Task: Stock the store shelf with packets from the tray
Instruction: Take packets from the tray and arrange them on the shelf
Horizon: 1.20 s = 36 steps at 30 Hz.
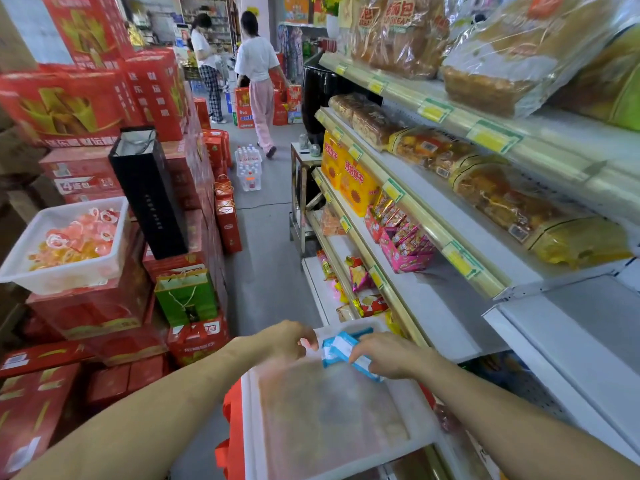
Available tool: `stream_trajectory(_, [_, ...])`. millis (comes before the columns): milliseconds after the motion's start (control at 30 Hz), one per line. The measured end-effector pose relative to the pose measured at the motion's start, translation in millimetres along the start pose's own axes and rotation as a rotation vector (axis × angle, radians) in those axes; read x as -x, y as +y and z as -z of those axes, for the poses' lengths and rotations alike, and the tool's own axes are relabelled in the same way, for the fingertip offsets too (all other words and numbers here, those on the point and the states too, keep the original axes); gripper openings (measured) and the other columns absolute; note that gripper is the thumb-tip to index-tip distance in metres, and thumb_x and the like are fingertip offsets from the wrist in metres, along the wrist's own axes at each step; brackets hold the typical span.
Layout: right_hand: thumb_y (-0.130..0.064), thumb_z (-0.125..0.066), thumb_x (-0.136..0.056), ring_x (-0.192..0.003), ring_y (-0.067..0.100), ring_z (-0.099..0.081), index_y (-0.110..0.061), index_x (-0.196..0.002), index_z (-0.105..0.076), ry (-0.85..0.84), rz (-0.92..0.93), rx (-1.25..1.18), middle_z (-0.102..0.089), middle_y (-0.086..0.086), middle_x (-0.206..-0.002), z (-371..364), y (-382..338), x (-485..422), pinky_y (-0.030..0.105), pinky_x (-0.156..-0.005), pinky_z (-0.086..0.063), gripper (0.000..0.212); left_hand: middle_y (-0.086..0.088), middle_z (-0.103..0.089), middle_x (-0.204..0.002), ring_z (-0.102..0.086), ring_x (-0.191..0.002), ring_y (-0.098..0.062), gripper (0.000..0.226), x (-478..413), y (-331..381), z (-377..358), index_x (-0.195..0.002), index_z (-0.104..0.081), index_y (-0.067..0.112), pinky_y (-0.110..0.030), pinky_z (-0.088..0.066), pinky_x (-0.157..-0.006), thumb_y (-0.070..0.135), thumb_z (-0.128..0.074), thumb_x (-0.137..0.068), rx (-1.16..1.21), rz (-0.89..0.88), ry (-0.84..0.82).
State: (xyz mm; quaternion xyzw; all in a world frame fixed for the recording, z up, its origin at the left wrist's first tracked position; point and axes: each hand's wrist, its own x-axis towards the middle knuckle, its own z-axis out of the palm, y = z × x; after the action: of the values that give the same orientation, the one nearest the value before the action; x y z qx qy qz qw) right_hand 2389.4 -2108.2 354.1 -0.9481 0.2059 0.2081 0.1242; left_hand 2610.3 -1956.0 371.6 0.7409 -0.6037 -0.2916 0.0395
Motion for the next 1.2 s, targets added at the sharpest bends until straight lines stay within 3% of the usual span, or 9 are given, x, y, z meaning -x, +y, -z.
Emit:
stream_trajectory(133, [-0.011,-0.061,-0.089,-0.122,0.017,-0.056,-0.047,-0.13,-0.065,0.069,-0.025,-0.096,-0.054,-0.006,-0.147,16,12,16,0.026,-0.084,-0.048,0.055,-0.001,-0.063,-0.139,-0.06,-0.124,-0.022,0.045,-20,13,-1,-0.133,-0.067,0.024,-0.028,-0.047,-0.099,0.005,-0.052,-0.095,-0.034,-0.012,-0.024])
stream_trajectory(333, [-0.015,-0.065,-0.081,-0.108,0.009,-0.053,-0.048,-0.125,-0.067,0.132,-0.09,-0.139,-0.062,-0.01,-0.123,35,38,53,0.027,-0.083,-0.042,0.055,-0.001,-0.059,-0.14,-0.058,-0.123,-0.023,0.046,-43,38,-14,-0.129,-0.069,0.026,-0.035,-0.049,-0.099,0.005,-0.054,-0.092,-0.113,-0.085,0.004])
stream_trajectory(467, [-0.018,-0.066,-0.079,-0.105,0.002,-0.049,-0.049,-0.124,-0.066,0.164,-0.158,-0.188,-0.063,-0.016,-0.128,39,51,80,0.024,-0.085,-0.041,0.055,0.004,-0.056,-0.147,-0.058,-0.127,-0.022,0.047,-52,49,-22,-0.134,-0.064,0.029,-0.034,-0.048,-0.103,0.01,-0.054,-0.092,-0.164,-0.071,0.021])
stream_trajectory(633, [-0.017,-0.067,-0.081,-0.113,0.009,-0.054,-0.043,-0.124,-0.069,0.167,-0.201,-0.215,-0.064,-0.01,-0.126,36,64,107,0.027,-0.093,-0.044,0.051,0.001,-0.062,-0.138,-0.064,-0.121,-0.022,0.042,-58,67,-41,-0.134,-0.063,0.034,-0.029,-0.05,-0.099,0.019,-0.059,-0.095,-0.19,0.009,0.085])
stream_trajectory(767, [-0.015,-0.068,-0.084,-0.102,0.005,-0.052,-0.043,-0.123,-0.071,0.174,-0.224,-0.272,-0.061,-0.006,-0.125,29,68,119,0.018,-0.081,-0.041,0.048,-0.001,-0.06,-0.135,-0.065,-0.114,-0.022,0.042,-62,72,-48,-0.132,-0.065,0.032,-0.026,-0.051,-0.095,0.014,-0.06,-0.095,-0.174,0.002,0.14])
stream_trajectory(833, [-0.015,-0.068,-0.087,-0.104,0.004,-0.052,-0.043,-0.123,-0.07,0.173,-0.228,-0.31,-0.058,-0.008,-0.127,25,68,123,0.013,-0.078,-0.042,0.046,-0.002,-0.058,-0.136,-0.063,-0.115,-0.023,0.042,-65,73,-50,-0.132,-0.067,0.032,-0.029,-0.051,-0.099,0.012,-0.061,-0.095,-0.189,-0.031,0.153])
stream_trajectory(933, [-0.016,-0.067,-0.092,-0.111,0.005,-0.056,-0.046,-0.123,-0.07,0.159,-0.244,-0.37,-0.054,-0.011,-0.131,20,65,128,0.015,-0.079,-0.052,0.043,-0.002,-0.056,-0.136,-0.056,-0.12,-0.026,0.043,-68,73,-52,-0.132,-0.068,0.036,-0.035,-0.048,-0.107,0.013,-0.063,-0.096,-0.251,-0.063,0.173])
stream_trajectory(1067, [-0.017,-0.067,-0.092,-0.095,-0.001,-0.06,-0.048,-0.12,-0.069,0.15,-0.249,-0.415,-0.053,-0.016,-0.124,12,59,132,0.01,-0.06,-0.051,0.042,0.001,-0.054,-0.135,-0.049,-0.123,-0.025,0.041,-72,73,-61,-0.133,-0.068,0.036,-0.037,-0.042,-0.112,0.018,-0.069,-0.096,-0.341,-0.106,0.206])
stream_trajectory(1200, [-0.018,-0.067,-0.093,-0.111,0.007,-0.058,-0.046,-0.124,-0.069,0.145,-0.24,-0.395,-0.053,-0.009,-0.138,11,51,133,0.023,-0.084,-0.059,0.042,-0.002,-0.049,-0.137,-0.053,-0.123,-0.025,0.038,-76,75,-67,-0.132,-0.068,0.033,-0.035,-0.044,-0.113,0.018,-0.066,-0.097,-0.345,-0.105,0.207])
